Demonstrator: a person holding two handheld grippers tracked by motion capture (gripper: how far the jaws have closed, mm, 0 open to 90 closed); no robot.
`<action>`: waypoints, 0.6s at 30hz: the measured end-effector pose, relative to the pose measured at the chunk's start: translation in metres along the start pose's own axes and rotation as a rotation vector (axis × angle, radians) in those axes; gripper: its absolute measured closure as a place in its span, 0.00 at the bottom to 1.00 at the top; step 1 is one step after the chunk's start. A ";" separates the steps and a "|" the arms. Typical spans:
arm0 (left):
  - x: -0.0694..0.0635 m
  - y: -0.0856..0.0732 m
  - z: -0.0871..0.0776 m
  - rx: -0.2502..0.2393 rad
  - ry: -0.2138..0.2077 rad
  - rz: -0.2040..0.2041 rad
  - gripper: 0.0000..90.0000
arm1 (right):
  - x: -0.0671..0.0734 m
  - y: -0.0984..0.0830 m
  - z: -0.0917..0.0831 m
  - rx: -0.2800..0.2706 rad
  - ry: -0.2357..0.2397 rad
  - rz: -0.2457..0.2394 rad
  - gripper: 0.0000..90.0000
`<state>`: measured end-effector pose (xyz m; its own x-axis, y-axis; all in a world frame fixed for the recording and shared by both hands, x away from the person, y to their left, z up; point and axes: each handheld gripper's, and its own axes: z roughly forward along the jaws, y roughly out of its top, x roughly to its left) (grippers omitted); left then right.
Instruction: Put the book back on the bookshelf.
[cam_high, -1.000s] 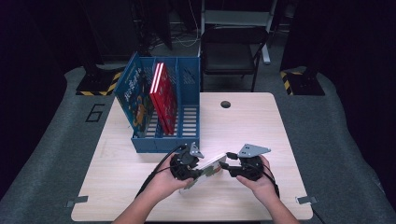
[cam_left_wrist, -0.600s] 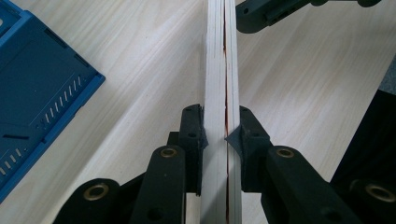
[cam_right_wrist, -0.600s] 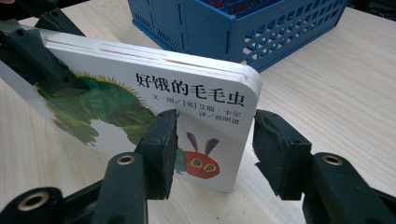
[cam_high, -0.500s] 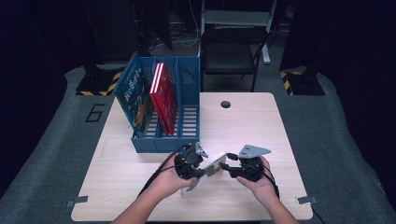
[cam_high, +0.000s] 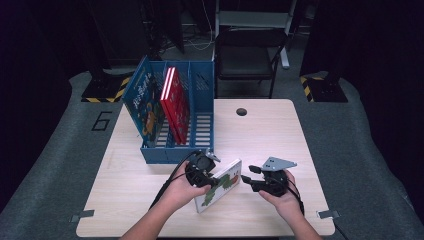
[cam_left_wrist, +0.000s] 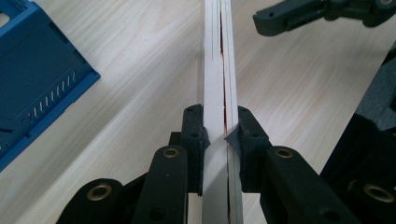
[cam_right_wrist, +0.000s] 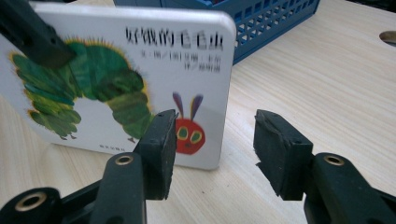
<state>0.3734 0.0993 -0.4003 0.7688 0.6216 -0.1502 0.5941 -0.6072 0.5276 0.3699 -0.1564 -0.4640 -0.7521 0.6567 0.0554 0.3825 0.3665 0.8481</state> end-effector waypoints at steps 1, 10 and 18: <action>0.002 0.001 -0.001 -0.004 0.011 0.002 0.85 | 0.000 0.000 0.000 0.003 -0.001 -0.001 0.55; 0.011 0.014 -0.015 -0.047 0.034 -0.045 0.85 | -0.003 -0.004 -0.001 0.011 -0.007 0.006 0.55; 0.020 0.028 -0.024 -0.066 0.039 -0.079 0.85 | -0.005 -0.007 -0.001 0.025 -0.020 0.019 0.55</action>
<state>0.3997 0.1065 -0.3685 0.7094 0.6859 -0.1617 0.6346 -0.5220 0.5699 0.3700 -0.1629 -0.4695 -0.7339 0.6765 0.0604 0.4100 0.3704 0.8335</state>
